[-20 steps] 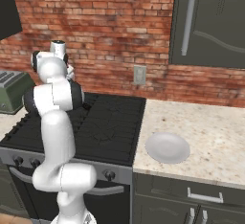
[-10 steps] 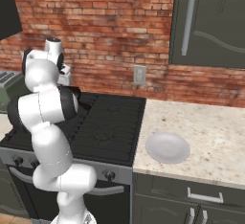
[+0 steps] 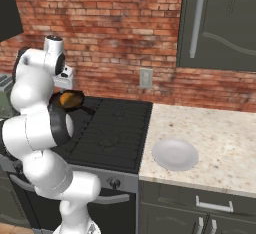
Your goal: Pick the croissant and place it on the pan. Then turn on the stove to warm the croissant.
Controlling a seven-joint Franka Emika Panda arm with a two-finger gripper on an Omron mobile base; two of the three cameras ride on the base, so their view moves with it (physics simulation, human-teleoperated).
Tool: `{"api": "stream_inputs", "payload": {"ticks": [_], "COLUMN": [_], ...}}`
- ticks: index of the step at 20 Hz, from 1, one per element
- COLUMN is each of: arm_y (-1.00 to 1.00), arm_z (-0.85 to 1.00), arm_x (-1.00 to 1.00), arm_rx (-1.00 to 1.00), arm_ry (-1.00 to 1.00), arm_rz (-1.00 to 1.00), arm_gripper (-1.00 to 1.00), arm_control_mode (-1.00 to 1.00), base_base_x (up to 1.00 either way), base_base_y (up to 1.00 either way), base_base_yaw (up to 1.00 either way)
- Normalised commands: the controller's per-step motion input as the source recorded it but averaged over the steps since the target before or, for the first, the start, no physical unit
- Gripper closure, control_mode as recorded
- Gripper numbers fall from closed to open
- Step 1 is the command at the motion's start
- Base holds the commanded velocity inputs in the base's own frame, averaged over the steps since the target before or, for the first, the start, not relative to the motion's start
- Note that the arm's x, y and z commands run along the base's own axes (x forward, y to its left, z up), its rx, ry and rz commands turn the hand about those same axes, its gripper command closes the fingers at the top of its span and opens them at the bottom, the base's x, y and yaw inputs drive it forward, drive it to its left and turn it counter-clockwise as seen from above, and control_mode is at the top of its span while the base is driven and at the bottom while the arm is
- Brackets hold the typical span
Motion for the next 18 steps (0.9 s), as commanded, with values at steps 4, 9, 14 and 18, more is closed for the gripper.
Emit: {"api": "stream_inputs", "payload": {"ticks": [4,9,14,18], "arm_y": [-0.27,-0.11,0.0,0.0], "arm_z": [0.11,0.0,0.0,0.0], "arm_x": [-0.58,-0.63,-0.63,-0.57], "arm_rx": [0.0,0.0,0.0,0.0], "arm_ry": [-0.04,-0.02,-0.03,0.0], "arm_rz": [0.1,0.12,0.11,0.06], "arm_gripper": [-1.0,-1.0,-1.0,-1.0], "arm_control_mode": [-1.0,-1.0,-1.0,-1.0], "base_base_x": [0.0,0.0,0.0,0.0], "base_base_y": [0.0,0.0,0.0,0.0], "base_base_yaw": [0.0,0.0,0.0,0.0]}}
